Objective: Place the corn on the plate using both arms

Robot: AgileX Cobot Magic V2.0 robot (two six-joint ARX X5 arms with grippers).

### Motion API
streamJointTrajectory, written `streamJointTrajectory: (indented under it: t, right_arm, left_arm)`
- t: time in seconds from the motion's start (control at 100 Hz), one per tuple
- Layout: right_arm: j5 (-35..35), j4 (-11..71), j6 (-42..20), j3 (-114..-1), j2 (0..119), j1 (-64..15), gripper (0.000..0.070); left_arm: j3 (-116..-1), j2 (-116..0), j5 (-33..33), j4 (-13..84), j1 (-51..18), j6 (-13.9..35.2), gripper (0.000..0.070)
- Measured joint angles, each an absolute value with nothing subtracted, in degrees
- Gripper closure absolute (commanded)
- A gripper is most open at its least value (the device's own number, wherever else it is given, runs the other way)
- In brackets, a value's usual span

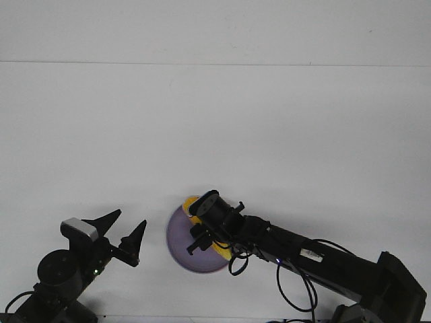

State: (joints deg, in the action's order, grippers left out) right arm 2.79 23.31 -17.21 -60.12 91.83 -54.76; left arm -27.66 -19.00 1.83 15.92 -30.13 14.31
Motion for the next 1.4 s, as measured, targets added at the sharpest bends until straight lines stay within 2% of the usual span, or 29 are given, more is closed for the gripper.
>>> streamJointTrajectory:
  t: [0.03, 0.06, 0.22, 0.35, 0.5, 0.64, 0.73, 0.79, 0.84, 0.87, 0.89, 0.92, 0.95, 0.96, 0.97, 1.01, 1.04, 1.4]
  right_arm:
    - [2.8, 23.6, -17.3, -60.1, 92.1, -54.8, 0.0164]
    - [2.8, 23.7, -17.4, -60.1, 92.2, -54.8, 0.0145]
    - [2.8, 23.7, -17.6, -60.1, 90.7, -54.8, 0.0146]
    - [5.5, 24.1, -16.6, -60.1, 83.0, -54.8, 0.0146]
    - [14.0, 28.4, -13.6, -60.1, 68.5, -54.8, 0.0146]
    - [26.0, 33.6, -11.3, -59.9, 54.6, -54.8, 0.0147]
    - [33.4, 34.1, -10.7, -56.8, 45.2, -54.8, 0.0149]
    - [35.6, 34.5, -10.7, -53.1, 39.2, -54.8, 0.0154]
    - [36.0, 34.9, -10.7, -49.6, 34.5, -54.7, 0.0204]
    - [36.0, 35.2, -10.8, -47.5, 32.0, -54.8, 0.0287]
    - [35.9, 35.3, -10.8, -46.1, 30.4, -54.8, 0.0369]
    - [35.8, 35.4, -10.9, -44.1, 28.4, -54.8, 0.0519]
    - [35.8, 35.5, -11.1, -42.2, 26.5, -54.8, 0.0688]
    - [35.8, 35.6, -11.1, -41.6, 25.8, -54.8, 0.07]
    - [35.7, 35.7, -11.2, -41.0, 25.2, -54.8, 0.07]
    - [35.6, 36.0, -11.3, -39.1, 23.0, -54.8, 0.0685]
    - [35.4, 36.1, -11.4, -38.0, 21.7, -54.8, 0.0686]
    - [34.4, 35.0, -11.8, -37.0, 19.6, -54.8, 0.0686]
  left_arm:
    - [-27.7, -19.0, 1.8, 15.9, -30.1, 14.3, 0.0199]
    - [-27.7, -19.0, 1.8, 15.9, -30.1, 14.3, 0.0199]
    - [-27.7, -19.0, 1.8, 15.9, -30.1, 14.3, 0.0199]
    - [-27.7, -19.0, 1.8, 15.9, -30.1, 14.3, 0.0199]
    - [-27.7, -19.0, 1.8, 15.9, -30.1, 14.3, 0.0199]
    - [-27.7, -19.0, 1.8, 15.9, -30.1, 14.3, 0.0199]
    - [-27.7, -19.0, 1.8, 15.8, -30.1, 14.3, 0.0199]
    - [-27.7, -19.0, 1.8, 15.8, -30.1, 14.3, 0.0199]
    - [-27.7, -19.0, 1.8, 15.8, -30.1, 14.3, 0.0204]
    - [-27.7, -19.0, 1.8, 15.8, -30.1, 14.3, 0.0224]
    - [-27.7, -19.0, 1.8, 15.8, -30.1, 14.3, 0.027]
    - [-27.7, -19.0, 1.8, 15.8, -30.1, 14.3, 0.039]
    - [-27.7, -19.0, 1.8, 15.8, -30.1, 14.2, 0.0569]
    - [-27.7, -19.0, 1.8, 15.9, -30.1, 14.1, 0.0634]
    - [-27.7, -19.0, 1.8, 15.9, -30.1, 14.0, 0.07]
    - [-27.7, -19.0, 1.8, 15.9, -30.1, 13.9, 0.0674]
    - [-27.7, -19.0, 1.8, 15.9, -30.1, 13.8, 0.0698]
    - [-27.7, -18.7, 1.8, 15.7, -30.1, 13.8, 0.0685]
